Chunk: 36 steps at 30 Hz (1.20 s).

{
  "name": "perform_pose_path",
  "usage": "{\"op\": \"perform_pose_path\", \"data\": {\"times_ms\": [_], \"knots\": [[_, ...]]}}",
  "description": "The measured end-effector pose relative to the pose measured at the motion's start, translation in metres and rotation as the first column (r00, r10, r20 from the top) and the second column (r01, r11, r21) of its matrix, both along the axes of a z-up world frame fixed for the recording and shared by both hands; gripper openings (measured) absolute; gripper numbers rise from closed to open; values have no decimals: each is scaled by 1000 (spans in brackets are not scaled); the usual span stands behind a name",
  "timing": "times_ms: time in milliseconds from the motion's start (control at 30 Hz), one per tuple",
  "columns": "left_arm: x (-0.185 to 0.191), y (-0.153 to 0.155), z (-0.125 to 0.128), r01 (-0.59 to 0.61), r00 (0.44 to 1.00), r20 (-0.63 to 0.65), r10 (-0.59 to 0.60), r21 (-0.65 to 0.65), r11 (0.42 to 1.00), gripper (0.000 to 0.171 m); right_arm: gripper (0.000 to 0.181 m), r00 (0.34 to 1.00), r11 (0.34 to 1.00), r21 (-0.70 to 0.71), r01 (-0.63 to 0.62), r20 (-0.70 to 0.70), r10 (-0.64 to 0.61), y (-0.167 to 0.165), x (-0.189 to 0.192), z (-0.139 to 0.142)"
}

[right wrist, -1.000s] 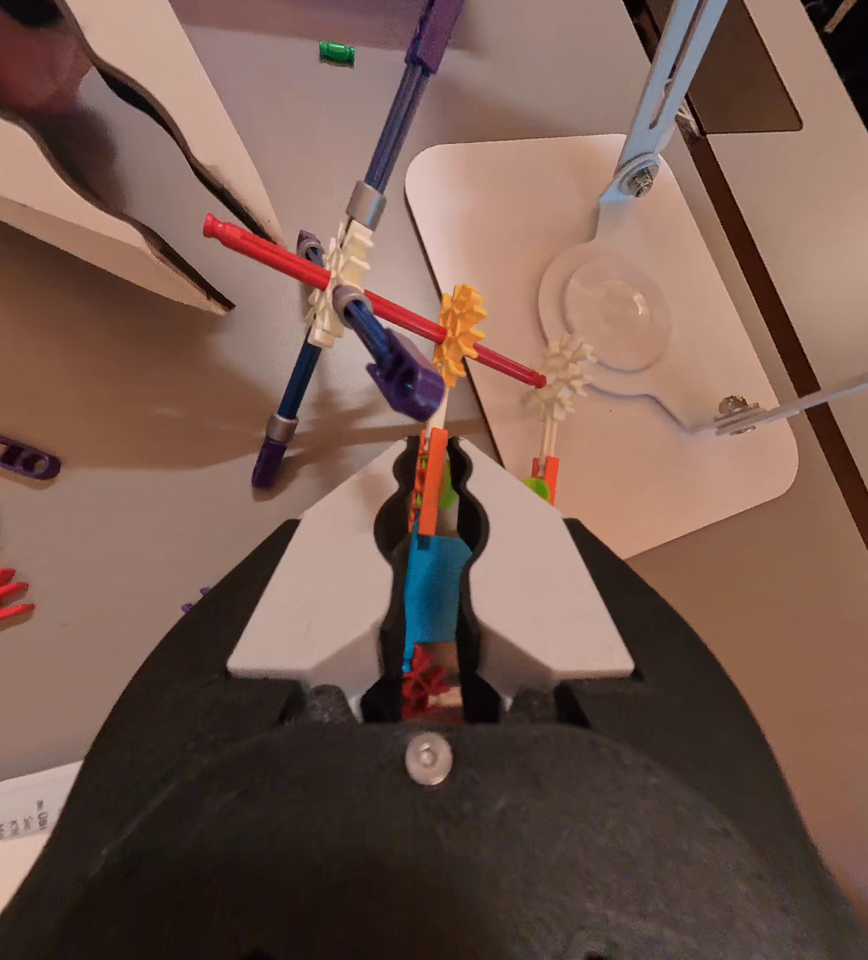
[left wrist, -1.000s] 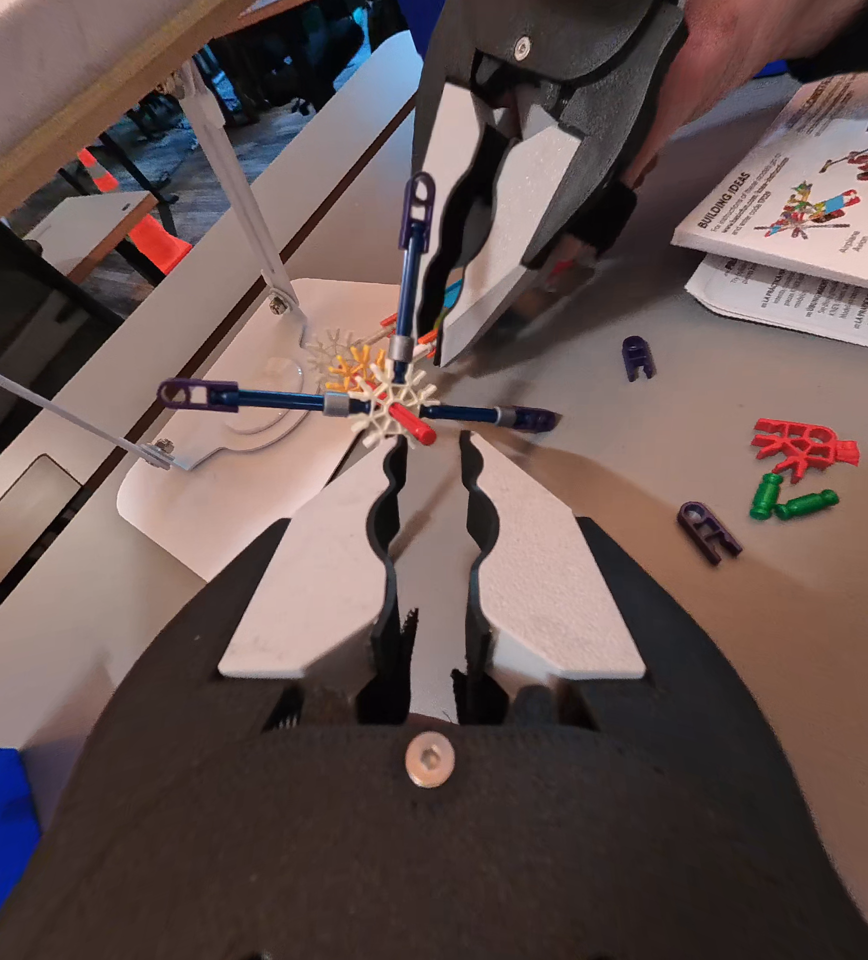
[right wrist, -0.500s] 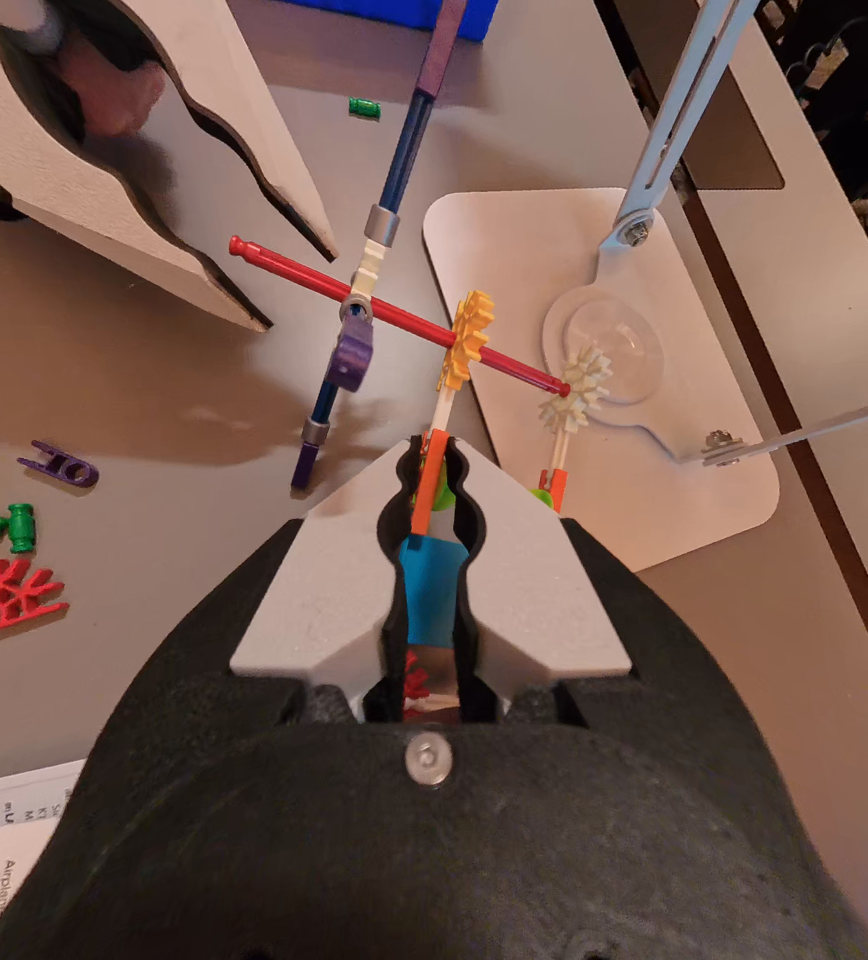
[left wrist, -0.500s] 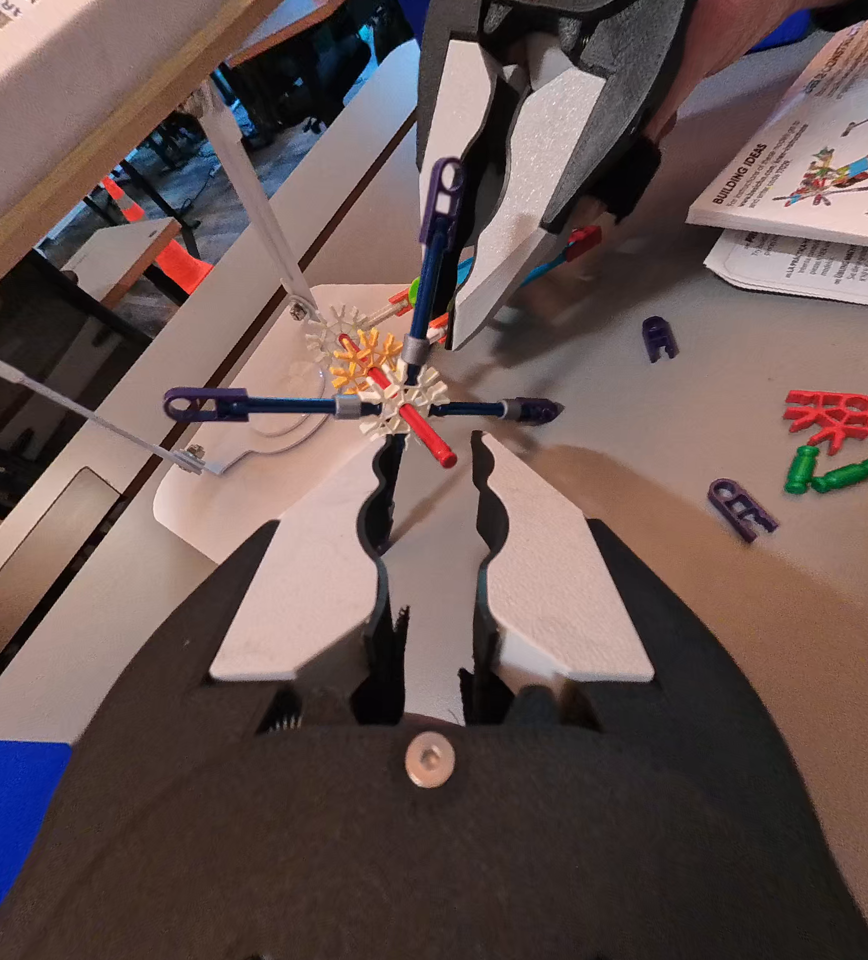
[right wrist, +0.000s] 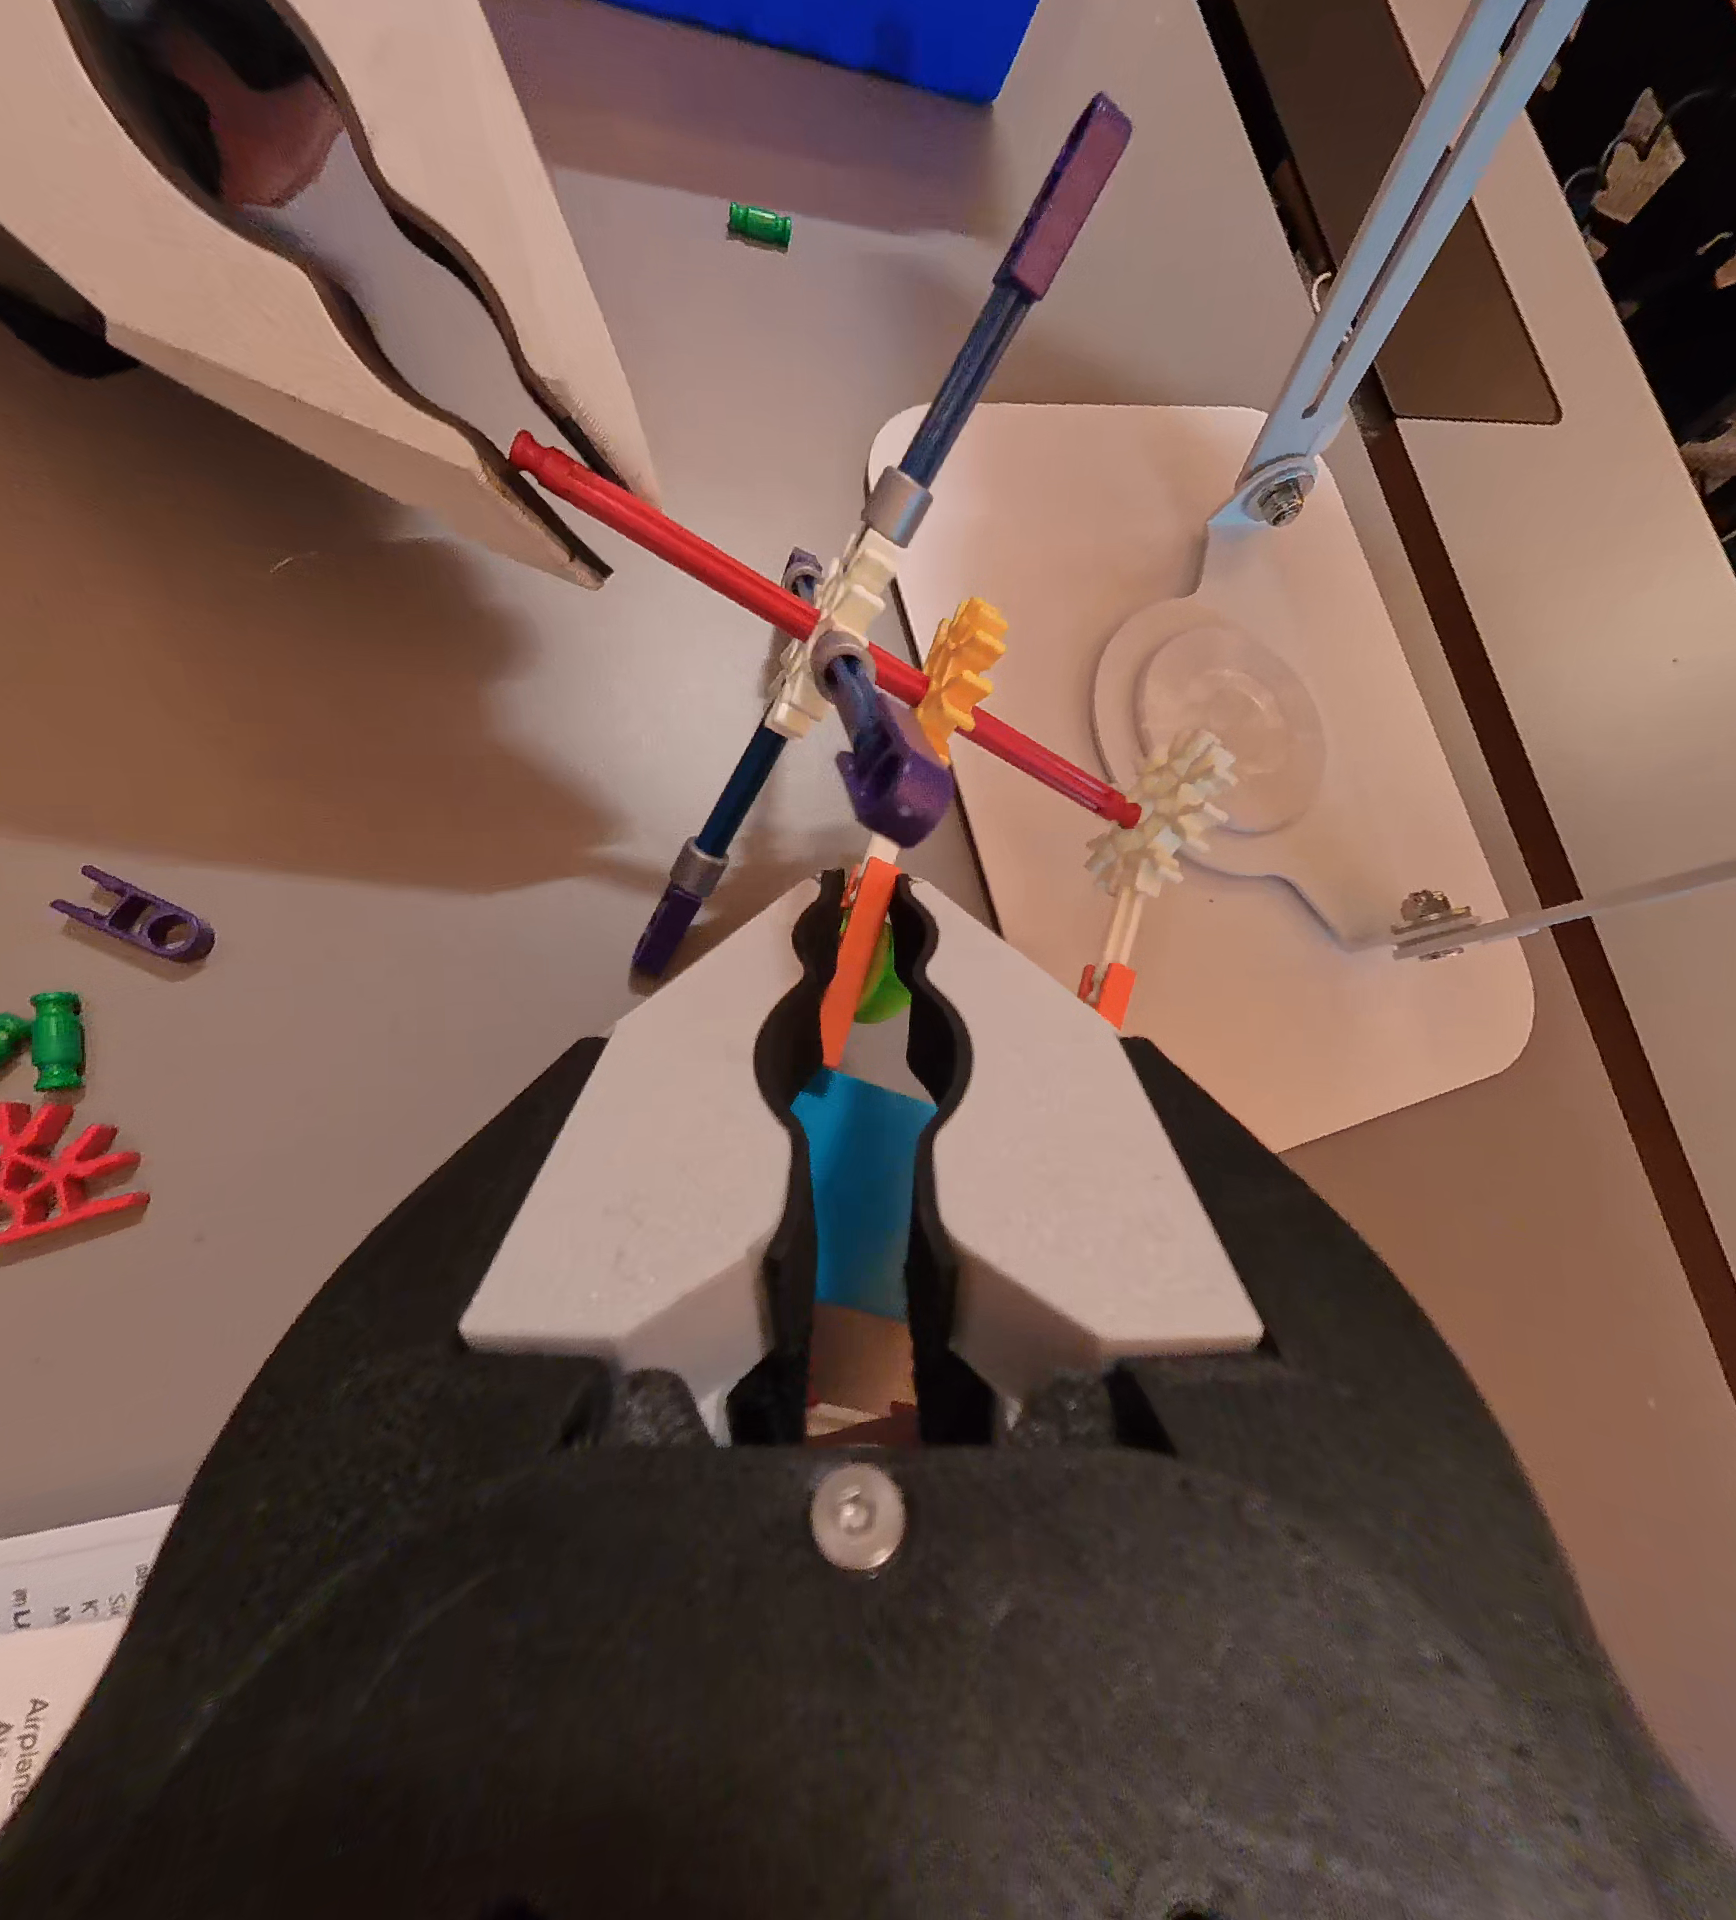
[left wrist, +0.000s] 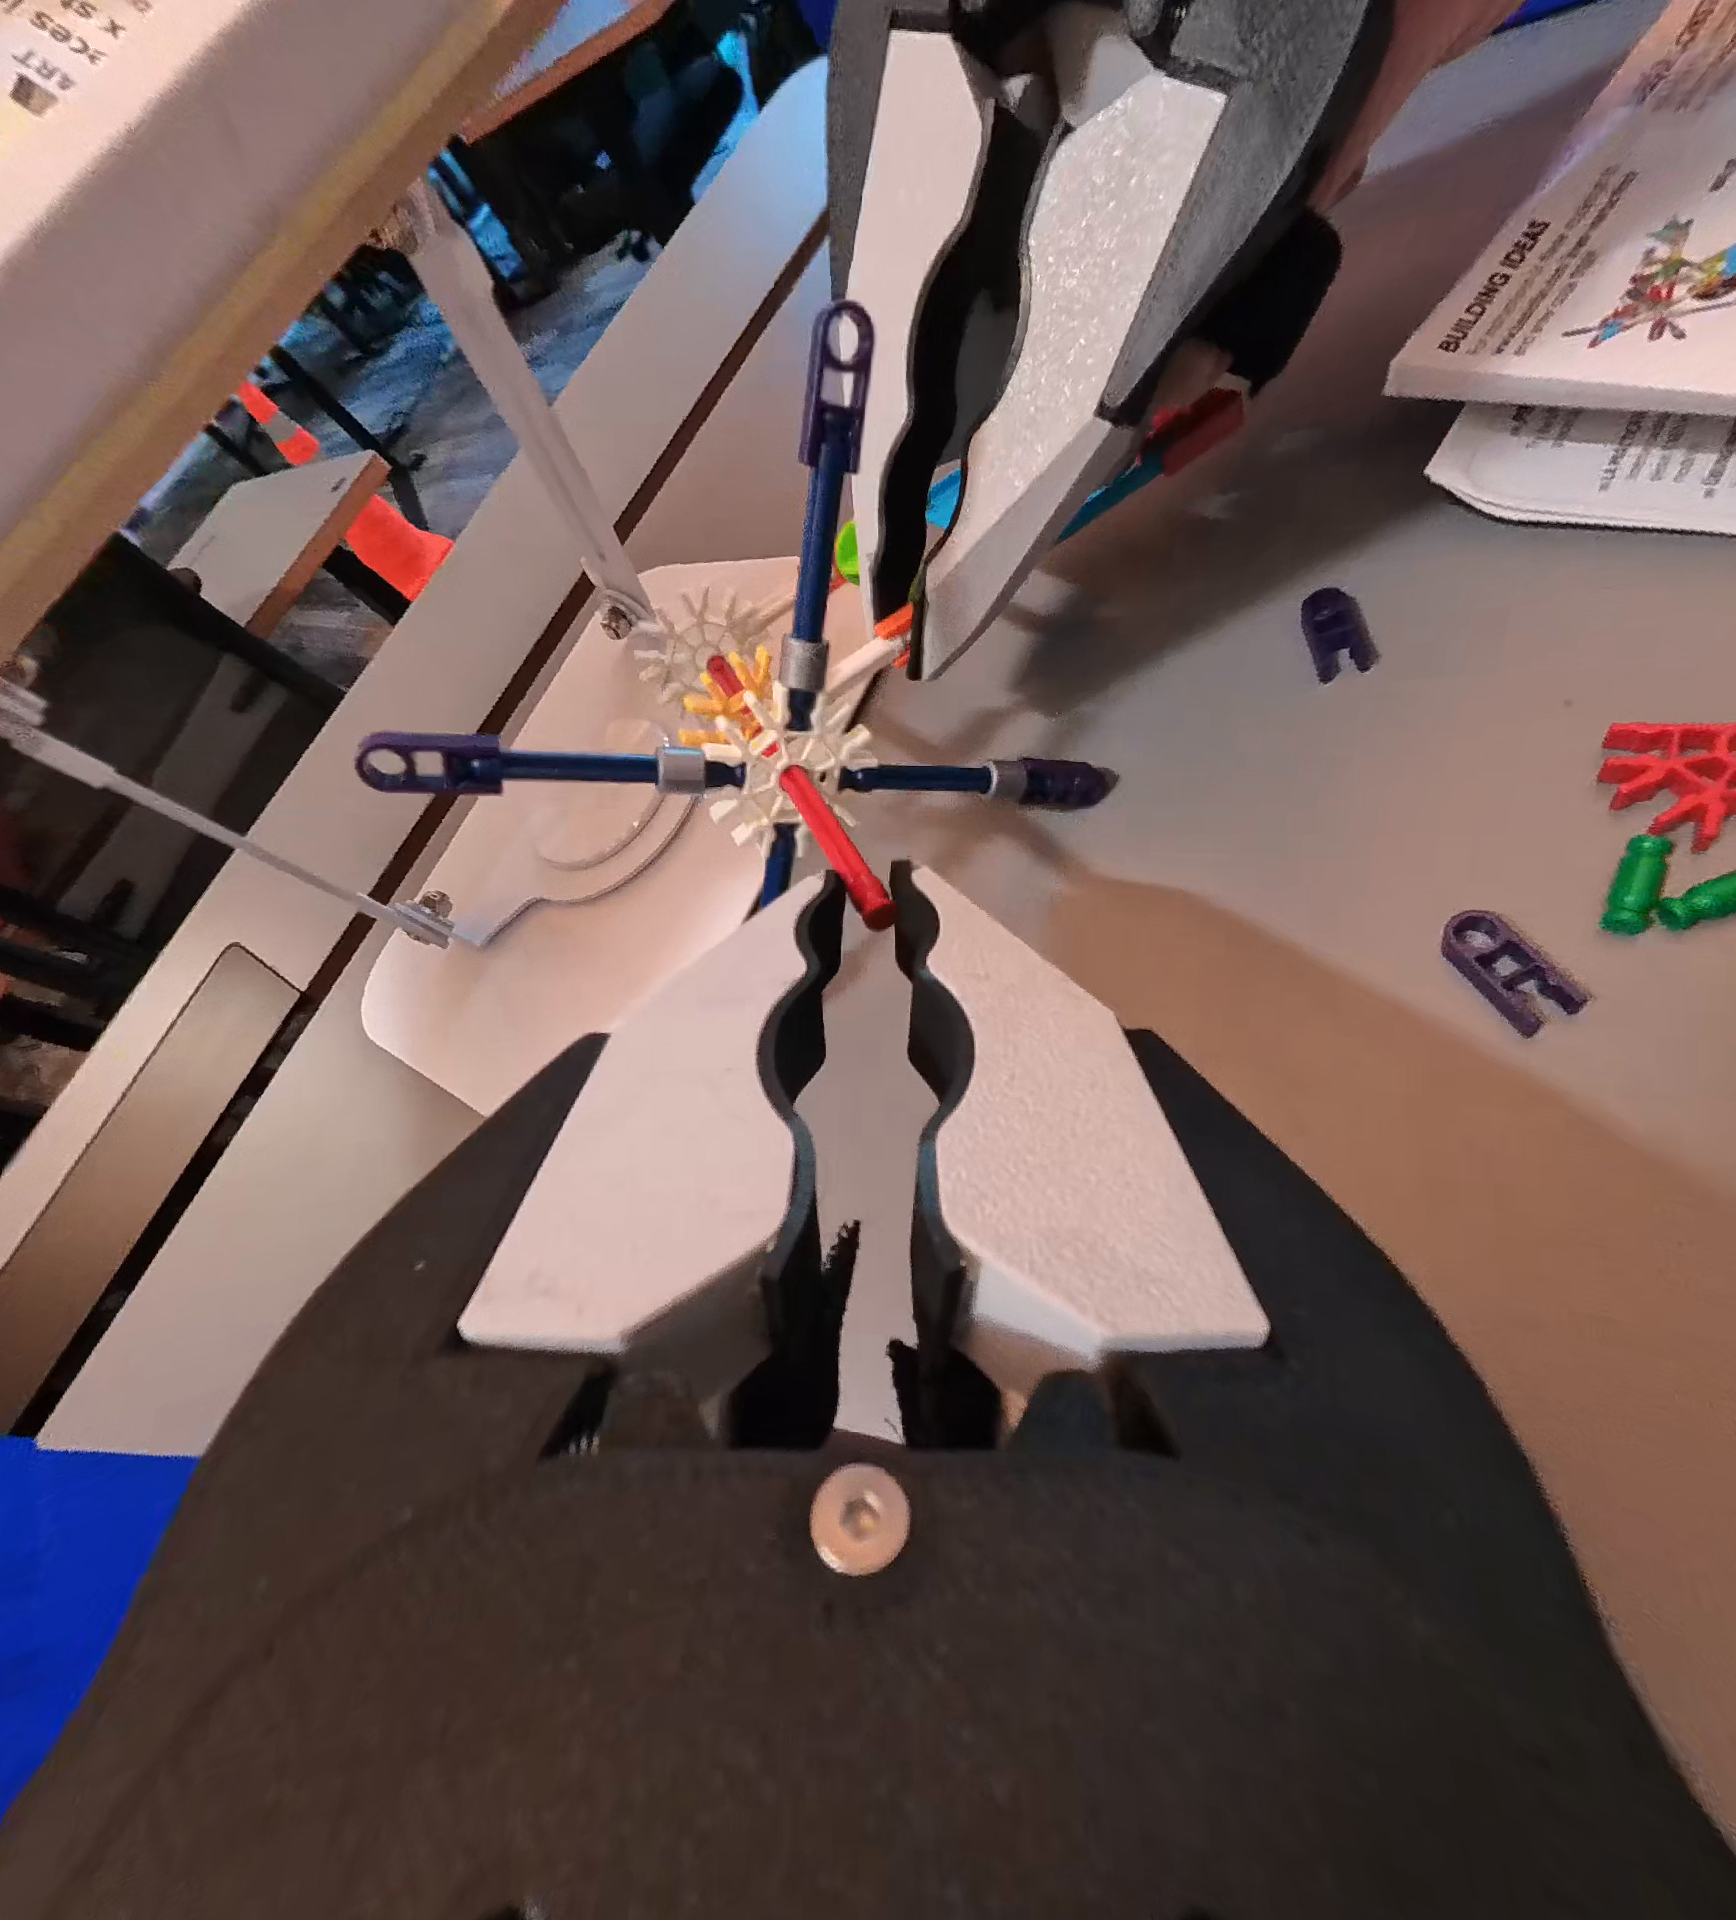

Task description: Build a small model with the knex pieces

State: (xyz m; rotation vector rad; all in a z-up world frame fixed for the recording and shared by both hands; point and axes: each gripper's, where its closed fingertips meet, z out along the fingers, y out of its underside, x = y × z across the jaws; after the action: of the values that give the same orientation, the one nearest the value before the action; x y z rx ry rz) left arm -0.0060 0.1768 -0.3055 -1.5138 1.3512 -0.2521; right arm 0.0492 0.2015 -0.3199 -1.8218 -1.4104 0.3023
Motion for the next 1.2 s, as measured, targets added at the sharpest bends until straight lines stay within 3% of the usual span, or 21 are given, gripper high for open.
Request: {"op": "perform_pose_path", "data": {"times_ms": [533, 1200], "knots": [[0, 7, 6, -88, 995, -29, 94, 142, 986, 3, 7, 1000, 999, -36, 26, -17, -26, 1, 0, -1], [-1, 7, 2, -80, 992, -73, 100, 243, 967, 4, 6, 996, 995, -97, 38, -71, -45, 0, 0, 1]]}}
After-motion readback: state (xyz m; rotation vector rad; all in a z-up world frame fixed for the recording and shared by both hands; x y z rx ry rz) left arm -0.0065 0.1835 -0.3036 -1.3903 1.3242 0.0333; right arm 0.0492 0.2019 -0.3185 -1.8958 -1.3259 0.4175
